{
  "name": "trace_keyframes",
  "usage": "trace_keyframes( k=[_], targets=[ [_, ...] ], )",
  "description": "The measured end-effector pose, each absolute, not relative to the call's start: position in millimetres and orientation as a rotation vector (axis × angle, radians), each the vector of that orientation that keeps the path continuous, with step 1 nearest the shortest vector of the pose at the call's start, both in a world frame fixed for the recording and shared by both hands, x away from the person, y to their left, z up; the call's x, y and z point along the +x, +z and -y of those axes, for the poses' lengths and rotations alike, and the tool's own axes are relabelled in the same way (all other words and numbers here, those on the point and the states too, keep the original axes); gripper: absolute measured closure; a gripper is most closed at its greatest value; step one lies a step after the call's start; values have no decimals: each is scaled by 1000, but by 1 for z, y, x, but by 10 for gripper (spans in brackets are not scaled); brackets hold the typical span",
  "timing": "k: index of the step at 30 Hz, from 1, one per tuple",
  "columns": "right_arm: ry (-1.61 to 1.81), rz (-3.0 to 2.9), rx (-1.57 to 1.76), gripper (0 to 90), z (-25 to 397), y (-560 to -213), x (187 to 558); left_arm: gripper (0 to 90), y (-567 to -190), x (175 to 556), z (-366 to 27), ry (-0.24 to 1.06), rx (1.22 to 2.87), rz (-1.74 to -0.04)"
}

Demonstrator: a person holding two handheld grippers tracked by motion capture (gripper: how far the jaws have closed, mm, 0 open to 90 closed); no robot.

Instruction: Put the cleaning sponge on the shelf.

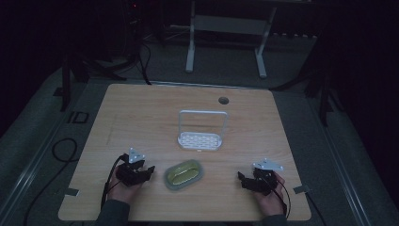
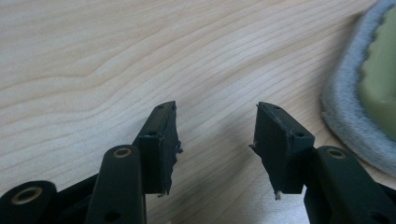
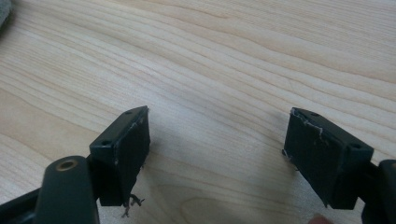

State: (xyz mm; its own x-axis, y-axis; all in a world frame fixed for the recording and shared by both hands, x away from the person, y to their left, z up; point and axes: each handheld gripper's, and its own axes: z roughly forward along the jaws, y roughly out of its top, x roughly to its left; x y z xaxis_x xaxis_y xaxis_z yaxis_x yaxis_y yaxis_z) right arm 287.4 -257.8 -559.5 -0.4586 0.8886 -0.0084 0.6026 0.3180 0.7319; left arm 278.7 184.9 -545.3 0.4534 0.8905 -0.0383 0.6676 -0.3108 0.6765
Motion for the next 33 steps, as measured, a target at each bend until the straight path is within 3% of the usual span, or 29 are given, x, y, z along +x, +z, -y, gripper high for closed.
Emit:
trace_keyframes(
  k=[33],
  targets=[
    [941,-2173,1332,219,257,-560,287,553,-484,279,-158,332,2145,-1140]
  ],
)
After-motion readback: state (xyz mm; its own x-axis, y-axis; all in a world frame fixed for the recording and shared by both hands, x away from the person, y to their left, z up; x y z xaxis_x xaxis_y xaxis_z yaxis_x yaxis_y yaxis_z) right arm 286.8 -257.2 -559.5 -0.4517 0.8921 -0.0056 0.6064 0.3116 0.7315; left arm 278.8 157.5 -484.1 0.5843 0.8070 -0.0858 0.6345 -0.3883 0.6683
